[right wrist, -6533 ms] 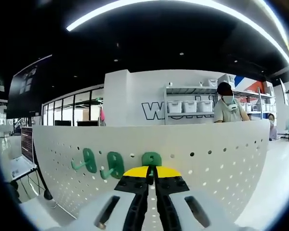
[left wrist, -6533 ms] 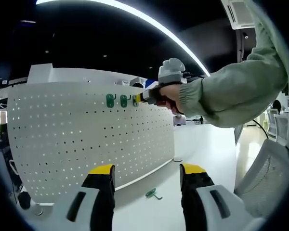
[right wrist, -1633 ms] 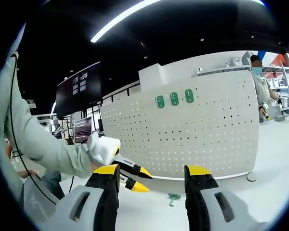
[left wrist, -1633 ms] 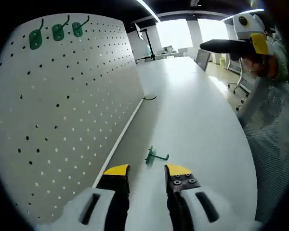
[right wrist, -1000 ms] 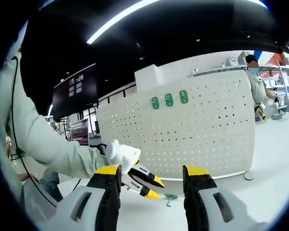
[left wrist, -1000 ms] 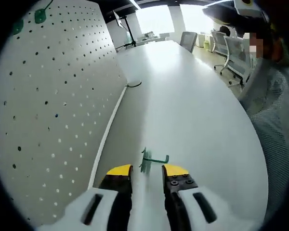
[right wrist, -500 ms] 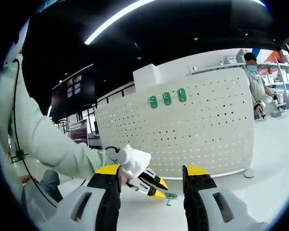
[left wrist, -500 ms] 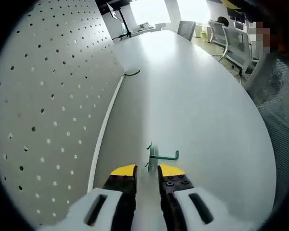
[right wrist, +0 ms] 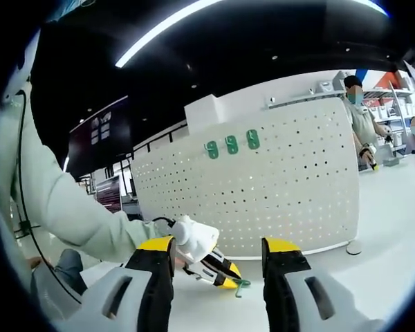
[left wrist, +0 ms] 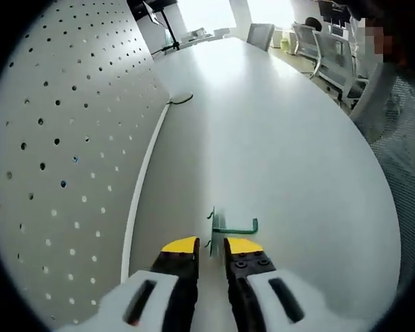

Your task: Insert the hook assembly into the mounting plate slot until the hook locks in place.

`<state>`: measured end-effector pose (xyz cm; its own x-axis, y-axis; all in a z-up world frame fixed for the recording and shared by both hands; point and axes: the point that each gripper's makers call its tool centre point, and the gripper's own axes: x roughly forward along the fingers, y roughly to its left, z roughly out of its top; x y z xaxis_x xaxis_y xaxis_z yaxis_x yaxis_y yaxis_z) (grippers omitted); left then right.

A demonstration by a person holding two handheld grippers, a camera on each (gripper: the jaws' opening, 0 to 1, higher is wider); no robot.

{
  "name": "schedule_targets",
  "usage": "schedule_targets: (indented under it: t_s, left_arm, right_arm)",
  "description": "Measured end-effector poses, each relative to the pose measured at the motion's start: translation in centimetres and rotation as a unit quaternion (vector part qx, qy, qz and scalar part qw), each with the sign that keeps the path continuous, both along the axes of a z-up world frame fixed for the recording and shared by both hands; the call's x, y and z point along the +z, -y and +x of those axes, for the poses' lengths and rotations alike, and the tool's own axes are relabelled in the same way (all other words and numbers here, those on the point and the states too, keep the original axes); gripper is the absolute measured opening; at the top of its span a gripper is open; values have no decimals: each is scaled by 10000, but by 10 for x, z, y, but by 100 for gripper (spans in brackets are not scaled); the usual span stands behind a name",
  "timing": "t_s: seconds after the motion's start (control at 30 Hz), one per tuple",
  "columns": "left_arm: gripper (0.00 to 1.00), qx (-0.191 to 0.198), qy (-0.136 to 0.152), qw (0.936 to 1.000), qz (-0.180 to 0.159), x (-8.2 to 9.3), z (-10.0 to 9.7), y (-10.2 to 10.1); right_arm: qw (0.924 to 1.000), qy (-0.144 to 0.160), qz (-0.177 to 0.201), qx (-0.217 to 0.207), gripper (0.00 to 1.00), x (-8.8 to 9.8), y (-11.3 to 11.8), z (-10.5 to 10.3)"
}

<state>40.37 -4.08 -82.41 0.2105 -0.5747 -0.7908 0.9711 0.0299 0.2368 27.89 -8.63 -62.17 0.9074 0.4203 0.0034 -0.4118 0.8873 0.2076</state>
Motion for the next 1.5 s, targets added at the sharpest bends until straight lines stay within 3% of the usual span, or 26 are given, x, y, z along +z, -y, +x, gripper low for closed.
schedule_targets:
  t_s: [0.33,0.57,0.77,0.83,1.0,1.2,1.5]
  left_arm:
    - [5,-3,-103,9999,-32,-2,-1,3]
    - [3,479,-444,9976,-207,-3,0,0]
    - [2,429,-248,9986,-206,-2,-2,0]
    - [2,560,-392,9973,-283,-3,-4,0]
    - [2,603,-295,9968,-444,6,-5,0]
    - [3,873,-236,9919,-892,26,-2,1]
    - [3,994,135,9877,-1197,50,0,-5]
  right_arm:
    - [10000,-26,52,-59,48,0,3,1]
    - [9999,-33,92,-129,47,0,6,1]
    - [9999,-50,57,-96,47,-2,4,1]
    - [9999,-50,60,-91,47,-2,4,1]
    - [10000,-53,28,-75,47,-2,3,2]
    - [10000,-45,-13,-70,46,-2,3,1]
    - [9999,-15,-106,-41,46,-2,1,1]
